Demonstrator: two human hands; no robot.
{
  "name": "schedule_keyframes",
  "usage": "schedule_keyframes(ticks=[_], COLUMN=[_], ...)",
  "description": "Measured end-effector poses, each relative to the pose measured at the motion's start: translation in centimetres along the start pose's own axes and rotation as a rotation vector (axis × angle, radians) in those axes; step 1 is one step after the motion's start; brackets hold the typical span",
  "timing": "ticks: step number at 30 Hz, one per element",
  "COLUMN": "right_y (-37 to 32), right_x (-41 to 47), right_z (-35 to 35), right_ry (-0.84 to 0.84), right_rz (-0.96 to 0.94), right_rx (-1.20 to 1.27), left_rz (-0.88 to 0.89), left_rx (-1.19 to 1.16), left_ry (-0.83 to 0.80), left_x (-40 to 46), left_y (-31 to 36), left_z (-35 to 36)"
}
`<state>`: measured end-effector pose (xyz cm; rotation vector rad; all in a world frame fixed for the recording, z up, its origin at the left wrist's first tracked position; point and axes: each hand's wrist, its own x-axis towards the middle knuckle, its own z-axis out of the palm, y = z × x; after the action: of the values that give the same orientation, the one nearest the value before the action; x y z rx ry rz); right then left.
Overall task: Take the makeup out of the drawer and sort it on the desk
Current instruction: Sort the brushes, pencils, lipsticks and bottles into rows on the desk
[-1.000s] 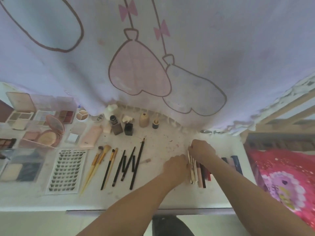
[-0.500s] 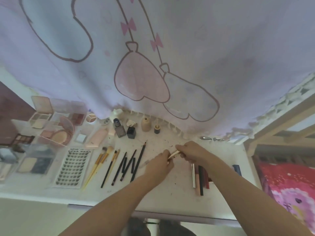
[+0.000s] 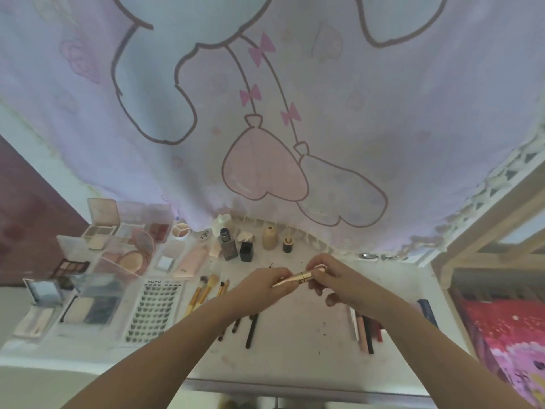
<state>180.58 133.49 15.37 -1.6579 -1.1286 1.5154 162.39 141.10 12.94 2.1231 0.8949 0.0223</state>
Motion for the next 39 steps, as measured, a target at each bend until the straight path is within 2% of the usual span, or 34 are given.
schedule_keyframes(ticks=[2,4,6,11,15,18,21,23,25,29,31,33,36,39], right_y=[-0.9,-1.5,-1.5,-1.4,-1.7,-1.5,-1.8,-1.9,-1.7,-1.7,-1.6,-1.3,-1.0,-1.2], right_x=[-0.6,-0.7,-0.5,-0.5,-0.2,-0.1,-0.3,-0.3,-0.3,-0.6,-0.5,-0.5,-0.5,-0.5], right_z=[-0.1,-0.2,-0.1,-0.3,0.0,-0.4,-0.6,-0.5,-0.6,-1.1,-1.0,-1.1,-1.7,-1.4], right_ry=[-0.034,-0.006,0.017,-0.031,0.007,-0.008,-0.025,-0.013,-0.014,-0.067,-0.043,-0.046,-0.111,-0.08], right_rz=[0.066,0.122,0.109,0.087,0.155,0.071,0.126,0.187,0.169,0.168,0.211,0.183,0.133,0.222], right_rx=[-0.015,-0.143,-0.198,-0.042,-0.115,-0.044,0.011,-0.079,-0.12,0.001,-0.046,-0.07,0.058,0.094], left_rz=[0.02,0.049,0.075,0.087,0.129,0.104,0.101,0.11,0.113,0.098,0.104,0.106,0.091,0.102], left_rx=[0.013,0.089,0.171,0.209,0.224,0.165,0.142,0.136,0.162,0.161,0.152,0.173,0.157,0.166], left_ry=[0.035,0.038,0.026,0.02,0.029,0.063,0.071,0.078,0.075,0.078,0.083,0.079,0.083,0.068], left_x=[-0.3,-0.4,-0.4,-0.3,-0.3,-0.2,-0.1,-0.2,-0.1,-0.1,-0.1,0.0,0.1,0.1], left_y=[-0.1,0.0,-0.1,-0.7,-0.4,-0.4,-0.4,-0.3,-0.2,-0.2,-0.2,-0.2,-0.3,-0.3], left_z=[-0.5,-0.9,-1.2,-1.9,-1.9,-2.0,-1.9,-1.8,-1.6,-1.4,-1.3,-1.2,-1.2,-1.2])
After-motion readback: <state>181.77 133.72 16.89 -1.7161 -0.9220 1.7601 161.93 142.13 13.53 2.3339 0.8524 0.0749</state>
